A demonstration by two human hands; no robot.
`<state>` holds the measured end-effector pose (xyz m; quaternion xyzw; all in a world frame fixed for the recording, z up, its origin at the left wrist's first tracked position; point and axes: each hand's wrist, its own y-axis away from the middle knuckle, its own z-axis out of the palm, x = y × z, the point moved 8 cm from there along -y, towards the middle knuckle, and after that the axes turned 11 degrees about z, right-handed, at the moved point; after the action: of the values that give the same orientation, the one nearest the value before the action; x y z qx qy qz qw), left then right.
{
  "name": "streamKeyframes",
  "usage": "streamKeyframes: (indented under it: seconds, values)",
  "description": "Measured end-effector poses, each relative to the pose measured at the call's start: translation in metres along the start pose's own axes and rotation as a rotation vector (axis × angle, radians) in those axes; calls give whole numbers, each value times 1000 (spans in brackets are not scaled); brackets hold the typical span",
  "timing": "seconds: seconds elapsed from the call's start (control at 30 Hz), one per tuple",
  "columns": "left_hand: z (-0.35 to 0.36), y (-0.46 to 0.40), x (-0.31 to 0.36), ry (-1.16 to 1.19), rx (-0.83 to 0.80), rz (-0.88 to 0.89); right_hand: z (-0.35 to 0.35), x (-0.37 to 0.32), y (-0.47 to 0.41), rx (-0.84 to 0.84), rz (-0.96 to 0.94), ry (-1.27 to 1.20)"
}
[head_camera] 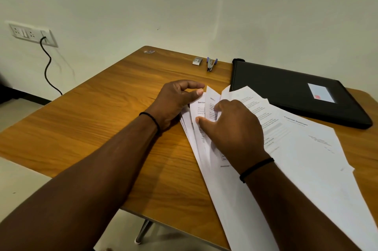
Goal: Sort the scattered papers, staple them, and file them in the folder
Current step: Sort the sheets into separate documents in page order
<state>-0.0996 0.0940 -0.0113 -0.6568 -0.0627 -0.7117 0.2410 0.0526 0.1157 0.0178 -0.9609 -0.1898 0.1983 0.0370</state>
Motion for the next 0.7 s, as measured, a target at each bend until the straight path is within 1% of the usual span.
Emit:
streamKeyframes:
  seconds: [0.07,0.23,0.4,0.53,0.7]
  values:
    - [0,0,-1,31,-9,-13,-2,3,-1,21,18,-15]
    - [-3,-1,-2,19,-12,-61,-9,15,-7,115,66,-92]
    - [-6,-2,-5,4,-26,-81,-10,21,-10,123,80,-108]
    - [-1,-1,-2,-43,-47,-15,-7,14,-7,97,42,-98]
    - [7,3,7,-79,-130,0,-7,13,-5,71,32,-82]
